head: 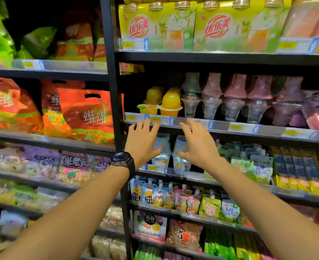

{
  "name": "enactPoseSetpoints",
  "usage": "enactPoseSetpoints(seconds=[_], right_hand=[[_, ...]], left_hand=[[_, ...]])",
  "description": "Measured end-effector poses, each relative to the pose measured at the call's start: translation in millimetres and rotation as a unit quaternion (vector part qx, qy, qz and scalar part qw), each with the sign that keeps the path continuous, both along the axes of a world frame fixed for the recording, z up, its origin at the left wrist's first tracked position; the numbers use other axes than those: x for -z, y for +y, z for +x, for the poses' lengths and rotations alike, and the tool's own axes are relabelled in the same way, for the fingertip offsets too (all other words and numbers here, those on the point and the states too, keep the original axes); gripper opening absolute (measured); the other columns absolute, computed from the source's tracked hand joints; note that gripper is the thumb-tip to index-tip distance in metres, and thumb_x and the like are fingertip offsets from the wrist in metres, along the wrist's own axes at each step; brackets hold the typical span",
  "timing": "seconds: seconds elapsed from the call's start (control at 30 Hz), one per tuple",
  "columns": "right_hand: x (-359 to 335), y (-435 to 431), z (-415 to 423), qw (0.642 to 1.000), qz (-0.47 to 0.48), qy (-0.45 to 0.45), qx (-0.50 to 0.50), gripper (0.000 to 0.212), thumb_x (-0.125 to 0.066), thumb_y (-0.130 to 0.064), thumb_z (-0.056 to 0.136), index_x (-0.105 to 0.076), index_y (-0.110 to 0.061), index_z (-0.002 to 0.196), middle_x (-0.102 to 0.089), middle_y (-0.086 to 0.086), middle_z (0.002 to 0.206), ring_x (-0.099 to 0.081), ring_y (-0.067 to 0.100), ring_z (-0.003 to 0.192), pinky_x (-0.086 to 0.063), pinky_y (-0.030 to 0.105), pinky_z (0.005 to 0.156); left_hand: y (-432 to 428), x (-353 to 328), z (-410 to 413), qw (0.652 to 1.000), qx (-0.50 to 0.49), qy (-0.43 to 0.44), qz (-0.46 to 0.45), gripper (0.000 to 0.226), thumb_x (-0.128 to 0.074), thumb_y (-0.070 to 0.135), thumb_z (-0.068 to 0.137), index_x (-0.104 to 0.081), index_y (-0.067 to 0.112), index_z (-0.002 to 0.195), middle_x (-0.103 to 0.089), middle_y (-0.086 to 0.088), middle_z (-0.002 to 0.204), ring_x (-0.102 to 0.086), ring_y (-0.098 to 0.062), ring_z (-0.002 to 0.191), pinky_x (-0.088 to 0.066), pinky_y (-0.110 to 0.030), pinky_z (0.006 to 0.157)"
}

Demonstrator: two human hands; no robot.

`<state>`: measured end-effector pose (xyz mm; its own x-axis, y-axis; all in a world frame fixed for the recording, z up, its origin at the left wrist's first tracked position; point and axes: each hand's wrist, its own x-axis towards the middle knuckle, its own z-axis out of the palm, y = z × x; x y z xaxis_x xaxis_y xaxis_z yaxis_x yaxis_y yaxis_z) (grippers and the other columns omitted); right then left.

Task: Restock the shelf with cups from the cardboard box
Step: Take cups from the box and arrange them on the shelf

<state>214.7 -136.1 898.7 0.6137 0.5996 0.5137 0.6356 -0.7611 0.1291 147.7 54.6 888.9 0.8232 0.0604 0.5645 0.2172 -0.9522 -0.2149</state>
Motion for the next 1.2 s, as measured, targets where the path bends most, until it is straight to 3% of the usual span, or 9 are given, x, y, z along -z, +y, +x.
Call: enactPoseSetpoints(seconds=[0.2, 0.4, 0.63, 0.73, 0.8, 0.87, 0.93, 1.1, 1.2], right_hand=[[61, 2, -12, 0.998, -0.028, 0.027, -0.038, 0.091, -0.077, -0.044, 0.069, -0.037, -0.01, 0.143, -0.037, 0.018, 0.142, -0.042, 0.037, 0.126, -0.043, 0.045, 0.098], [200, -5, -37, 0.978, -0.107, 0.177, -0.027, 0.091, -0.077, -0.046, 0.069, -0.036, -0.006, 0.14, -0.04, 0.018, 0.135, -0.043, 0.038, 0.117, -0.045, 0.046, 0.088], [446, -15, -77, 0.913, -0.211, 0.349, -0.006, 0.09, -0.072, -0.045, 0.073, -0.03, -0.01, 0.144, -0.031, 0.015, 0.143, -0.034, 0.034, 0.129, -0.041, 0.044, 0.099], [572, -17, -93, 0.879, -0.234, 0.415, 0.011, 0.081, -0.071, -0.05, 0.069, -0.033, -0.022, 0.136, -0.033, 0.006, 0.135, -0.036, 0.028, 0.125, -0.043, 0.046, 0.095], [653, -17, -101, 0.871, -0.255, 0.419, 0.017, 0.08, -0.068, -0.056, 0.07, -0.03, -0.029, 0.135, -0.031, 0.002, 0.132, -0.034, 0.024, 0.125, -0.034, 0.056, 0.102], [731, -14, -103, 0.86, -0.277, 0.429, 0.009, 0.083, -0.063, -0.052, 0.079, -0.022, -0.026, 0.147, -0.022, 0.003, 0.148, -0.025, 0.023, 0.138, -0.023, 0.051, 0.112], [805, -8, -98, 0.85, -0.288, 0.442, -0.02, 0.083, -0.061, -0.042, 0.084, -0.017, -0.022, 0.151, -0.013, 0.007, 0.156, -0.018, 0.025, 0.143, -0.03, 0.038, 0.108], [968, 18, -74, 0.848, -0.292, 0.433, -0.09, 0.078, -0.062, -0.034, 0.084, -0.019, -0.025, 0.149, -0.019, 0.006, 0.151, -0.028, 0.025, 0.134, -0.038, 0.036, 0.103], [1037, 32, -64, 0.823, -0.319, 0.442, -0.162, 0.085, -0.069, -0.042, 0.079, -0.023, -0.025, 0.148, -0.025, 0.004, 0.148, -0.032, 0.024, 0.135, -0.039, 0.035, 0.106]], left_hand=[[-16, 60, -26, 0.997, -0.012, 0.075, -0.022, 0.083, -0.062, 0.06, 0.082, -0.029, 0.019, 0.146, -0.038, -0.013, 0.141, -0.04, -0.035, 0.124, -0.038, -0.05, 0.099], [-6, 187, -60, 0.967, -0.04, 0.234, -0.093, 0.085, -0.063, 0.058, 0.083, -0.026, 0.018, 0.148, -0.033, -0.015, 0.144, -0.038, -0.038, 0.128, -0.037, -0.055, 0.099], [12, 423, -113, 0.913, -0.079, 0.375, -0.14, 0.084, -0.065, 0.061, 0.075, -0.032, 0.022, 0.142, -0.041, -0.011, 0.137, -0.043, -0.037, 0.123, -0.04, -0.054, 0.1], [14, 544, -129, 0.898, -0.077, 0.405, -0.157, 0.076, -0.061, 0.062, 0.079, -0.034, 0.022, 0.137, -0.041, -0.01, 0.137, -0.043, -0.036, 0.121, -0.043, -0.049, 0.091], [14, 624, -138, 0.885, -0.073, 0.431, -0.163, 0.071, -0.06, 0.06, 0.08, -0.036, 0.021, 0.135, -0.042, -0.009, 0.131, -0.042, -0.035, 0.118, -0.041, -0.046, 0.086], [16, 704, -146, 0.874, -0.07, 0.454, -0.158, 0.073, -0.056, 0.06, 0.08, -0.033, 0.022, 0.138, -0.044, -0.008, 0.125, -0.046, -0.032, 0.11, -0.04, -0.043, 0.083], [20, 782, -148, 0.868, -0.064, 0.466, -0.16, 0.076, -0.057, 0.059, 0.079, -0.031, 0.023, 0.14, -0.044, -0.007, 0.124, -0.047, -0.031, 0.107, -0.042, -0.043, 0.085], [39, 942, -142, 0.845, -0.067, 0.508, -0.156, 0.086, -0.062, 0.061, 0.078, -0.023, 0.023, 0.144, -0.032, -0.009, 0.144, -0.036, -0.033, 0.131, -0.035, -0.051, 0.107], [52, 994, -141, 0.81, -0.071, 0.546, -0.202, 0.093, -0.062, 0.075, 0.071, -0.027, 0.024, 0.142, -0.029, -0.008, 0.15, -0.037, -0.033, 0.132, -0.045, -0.047, 0.098]])
